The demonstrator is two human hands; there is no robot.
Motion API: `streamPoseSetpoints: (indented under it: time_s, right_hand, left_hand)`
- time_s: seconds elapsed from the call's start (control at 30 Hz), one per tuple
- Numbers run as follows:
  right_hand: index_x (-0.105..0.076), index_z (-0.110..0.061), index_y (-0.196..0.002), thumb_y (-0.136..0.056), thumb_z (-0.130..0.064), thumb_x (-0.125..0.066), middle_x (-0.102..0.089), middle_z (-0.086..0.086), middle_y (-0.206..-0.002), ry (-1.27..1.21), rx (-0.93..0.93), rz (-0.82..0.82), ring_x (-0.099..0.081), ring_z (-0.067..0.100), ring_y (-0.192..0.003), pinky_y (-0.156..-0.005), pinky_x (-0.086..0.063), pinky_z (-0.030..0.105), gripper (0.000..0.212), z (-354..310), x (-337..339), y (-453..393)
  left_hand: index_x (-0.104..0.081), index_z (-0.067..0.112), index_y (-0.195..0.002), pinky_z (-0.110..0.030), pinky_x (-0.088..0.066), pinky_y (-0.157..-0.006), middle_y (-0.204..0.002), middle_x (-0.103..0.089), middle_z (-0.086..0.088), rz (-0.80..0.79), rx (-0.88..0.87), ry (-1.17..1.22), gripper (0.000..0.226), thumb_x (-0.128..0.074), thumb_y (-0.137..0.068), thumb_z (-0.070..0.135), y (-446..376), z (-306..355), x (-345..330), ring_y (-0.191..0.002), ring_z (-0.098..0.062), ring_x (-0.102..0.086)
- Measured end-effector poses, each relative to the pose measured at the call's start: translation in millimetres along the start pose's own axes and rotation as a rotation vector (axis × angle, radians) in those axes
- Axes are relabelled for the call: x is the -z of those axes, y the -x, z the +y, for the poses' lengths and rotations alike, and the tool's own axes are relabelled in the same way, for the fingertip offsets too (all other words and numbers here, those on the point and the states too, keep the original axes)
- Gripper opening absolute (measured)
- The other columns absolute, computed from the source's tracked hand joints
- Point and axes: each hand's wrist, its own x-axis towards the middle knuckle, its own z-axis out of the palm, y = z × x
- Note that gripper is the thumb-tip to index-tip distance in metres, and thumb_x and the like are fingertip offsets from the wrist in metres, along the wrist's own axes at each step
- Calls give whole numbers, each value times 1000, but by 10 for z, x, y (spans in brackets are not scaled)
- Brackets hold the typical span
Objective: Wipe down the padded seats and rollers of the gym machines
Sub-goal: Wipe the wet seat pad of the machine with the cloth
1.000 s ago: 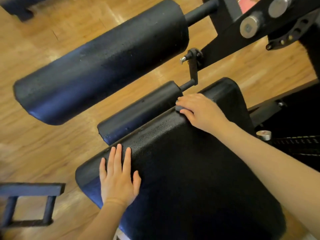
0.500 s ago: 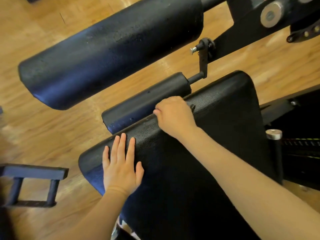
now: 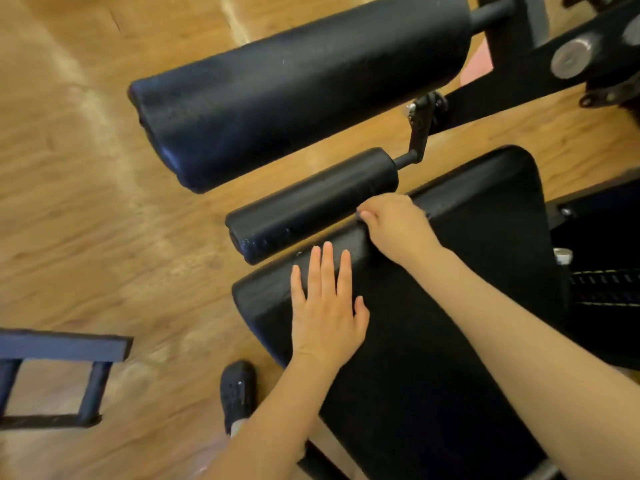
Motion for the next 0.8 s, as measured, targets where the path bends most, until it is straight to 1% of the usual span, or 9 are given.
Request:
streamPoseSetpoints:
  time_s: [0.1,0.2,0.3,0.4,0.47,0.57,0.7,0.77,0.8]
  right_hand:
    - [-59,-16,-121,-99,-21,-39,-60,5,-120,-33,102,-44,-53,18,-112,-96,-40,31,30,-395,-165,195]
    - [-53,-22,-128,-97,-23,-44,-56,-2,-127,-34,184,-133,-49,13,-118,-98,-36,28,32,-380,-102,223]
    - [-55,-23,-126,-97,-25,-43,-59,-2,-123,-20,152,-172,-52,14,-114,-95,-39,30,31,-312,-79,122]
    - [-63,-16,-115,-97,-21,-43,-64,4,-113,0,53,15,-55,19,-107,-94,-40,34,28,-520,-238,153]
    - [-66,-12,-111,-97,-19,-42,-65,6,-110,22,100,77,-55,23,-107,-95,-39,36,28,-769,-369,284]
    - [-64,-11,-111,-96,-17,-44,-65,6,-109,-17,263,70,-55,21,-107,-93,-36,31,27,-1204,-539,530]
    - [-53,-13,-128,-96,-20,-45,-55,2,-130,-31,430,-43,-44,15,-124,-105,-24,25,34,-1343,-628,693]
    - [-51,-18,-130,-97,-22,-44,-53,-1,-132,-56,367,-88,-43,12,-125,-105,-28,25,35,-1153,-574,586]
    - [-52,-19,-129,-97,-22,-43,-54,-1,-130,-81,265,-82,-45,13,-122,-103,-31,27,34,-1060,-535,507]
  left_hand:
    - [-25,11,-147,-46,-4,-114,-155,-22,-15,10,-87,79,74,-56,-84,35,40,-103,154,-144,-29,-17]
    - [-7,17,-151,-40,11,-113,-159,-4,-4,29,-141,113,70,-44,-94,35,89,-370,346,-146,-21,4]
    - [-5,16,-151,-40,6,-115,-159,-5,-3,49,-103,64,76,-43,-93,47,164,-807,463,-146,-20,3]
    - [-2,14,-151,-40,5,-116,-159,-2,-4,-23,-8,96,90,-46,-87,60,275,-1131,433,-146,-20,5]
    - [0,15,-151,-40,4,-116,-159,-1,-2,-69,22,162,96,-48,-84,64,337,-1208,377,-145,-18,8]
    - [4,15,-151,-40,4,-116,-159,4,-2,-71,6,231,103,-55,-81,63,372,-1243,324,-144,-16,13]
    - [12,14,-149,-42,4,-117,-159,12,-3,-81,76,311,116,-61,-75,65,381,-1348,301,-143,-17,19]
    - [13,14,-149,-42,3,-116,-158,13,-3,-93,67,307,120,-62,-72,67,374,-1375,294,-143,-17,19]
    - [14,14,-149,-42,3,-116,-158,13,-3,-99,53,295,121,-62,-72,68,367,-1376,291,-143,-18,19]
